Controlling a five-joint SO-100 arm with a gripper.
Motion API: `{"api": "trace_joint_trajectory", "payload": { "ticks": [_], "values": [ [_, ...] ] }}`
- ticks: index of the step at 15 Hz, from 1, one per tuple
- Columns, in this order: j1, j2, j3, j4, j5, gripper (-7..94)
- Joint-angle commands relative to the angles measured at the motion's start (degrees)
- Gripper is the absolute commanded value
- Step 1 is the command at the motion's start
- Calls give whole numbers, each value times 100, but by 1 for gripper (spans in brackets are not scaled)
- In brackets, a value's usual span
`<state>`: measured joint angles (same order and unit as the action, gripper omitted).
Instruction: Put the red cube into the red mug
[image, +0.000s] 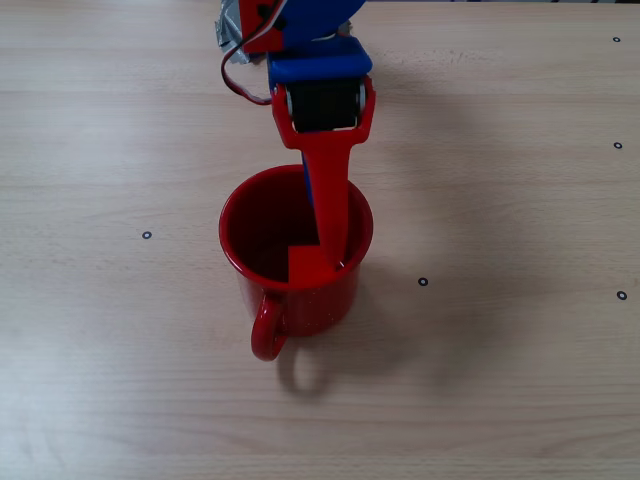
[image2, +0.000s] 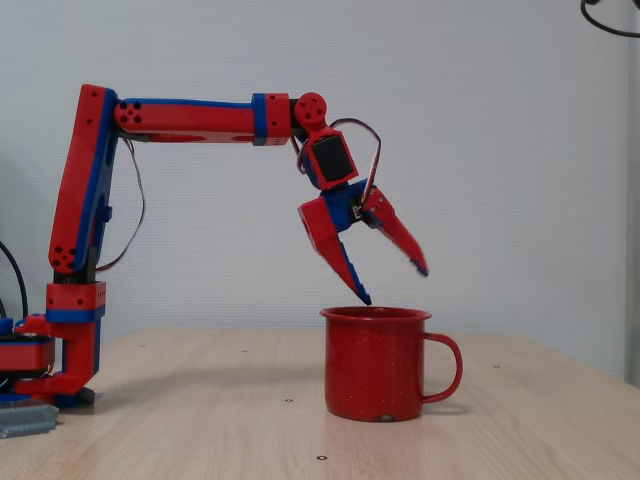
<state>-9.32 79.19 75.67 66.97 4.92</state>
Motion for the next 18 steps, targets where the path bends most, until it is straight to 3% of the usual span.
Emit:
{"api": "trace_joint_trajectory", "payload": {
  "ticks": [1, 3, 6, 11, 13, 18],
  "values": [
    [-9, 1116, -229, -158, -35, 0],
    [44, 1626, 220, -466, -9, 0],
    [132, 3023, 1397, -1248, -598, 0],
    [378, 6469, 4430, -1450, -896, 0],
    [519, 8095, 5915, -1292, -905, 0],
    [694, 10283, 8561, -123, -422, 0]
  ]
}}
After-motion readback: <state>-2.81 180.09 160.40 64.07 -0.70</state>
